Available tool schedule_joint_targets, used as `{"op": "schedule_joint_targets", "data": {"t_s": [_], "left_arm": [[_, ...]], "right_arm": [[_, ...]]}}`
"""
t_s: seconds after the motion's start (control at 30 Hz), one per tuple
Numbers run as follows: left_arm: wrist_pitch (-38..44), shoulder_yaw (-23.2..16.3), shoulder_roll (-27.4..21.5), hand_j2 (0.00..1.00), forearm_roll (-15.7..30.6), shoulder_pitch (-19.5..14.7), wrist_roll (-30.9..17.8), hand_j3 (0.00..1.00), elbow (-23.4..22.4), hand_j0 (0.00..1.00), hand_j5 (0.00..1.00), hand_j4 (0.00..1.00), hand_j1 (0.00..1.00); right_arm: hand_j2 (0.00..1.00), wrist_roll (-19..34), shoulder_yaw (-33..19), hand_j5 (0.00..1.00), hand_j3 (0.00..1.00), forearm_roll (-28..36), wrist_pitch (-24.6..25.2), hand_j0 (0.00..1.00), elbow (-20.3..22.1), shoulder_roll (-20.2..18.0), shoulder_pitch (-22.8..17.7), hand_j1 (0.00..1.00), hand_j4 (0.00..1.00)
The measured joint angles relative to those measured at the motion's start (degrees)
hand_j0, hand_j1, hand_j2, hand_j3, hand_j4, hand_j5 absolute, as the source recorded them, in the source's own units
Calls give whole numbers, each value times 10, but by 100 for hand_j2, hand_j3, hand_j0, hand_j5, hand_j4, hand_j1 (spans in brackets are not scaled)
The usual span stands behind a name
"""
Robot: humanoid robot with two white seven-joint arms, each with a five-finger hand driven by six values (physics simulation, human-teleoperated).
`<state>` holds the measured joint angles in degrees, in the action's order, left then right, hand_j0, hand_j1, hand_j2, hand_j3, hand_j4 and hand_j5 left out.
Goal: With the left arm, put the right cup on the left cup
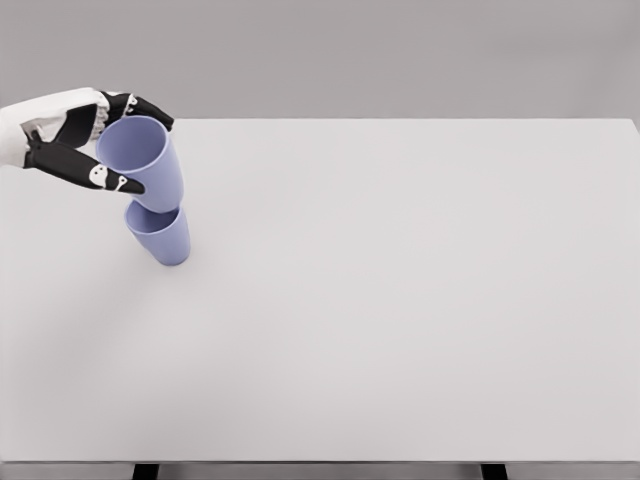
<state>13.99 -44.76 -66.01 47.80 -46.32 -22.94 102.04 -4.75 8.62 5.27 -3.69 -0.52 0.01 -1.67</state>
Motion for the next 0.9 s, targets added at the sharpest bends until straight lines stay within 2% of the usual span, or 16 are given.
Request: {"op": "schedule_joint_targets", "data": {"t_s": [0.9], "left_arm": [[0,1,-16,67,-4,29,1,67,-19,67,67,67,67]], "right_arm": [[100,0,0,100,100,0,0,100,0,0,0,100,100]]}}
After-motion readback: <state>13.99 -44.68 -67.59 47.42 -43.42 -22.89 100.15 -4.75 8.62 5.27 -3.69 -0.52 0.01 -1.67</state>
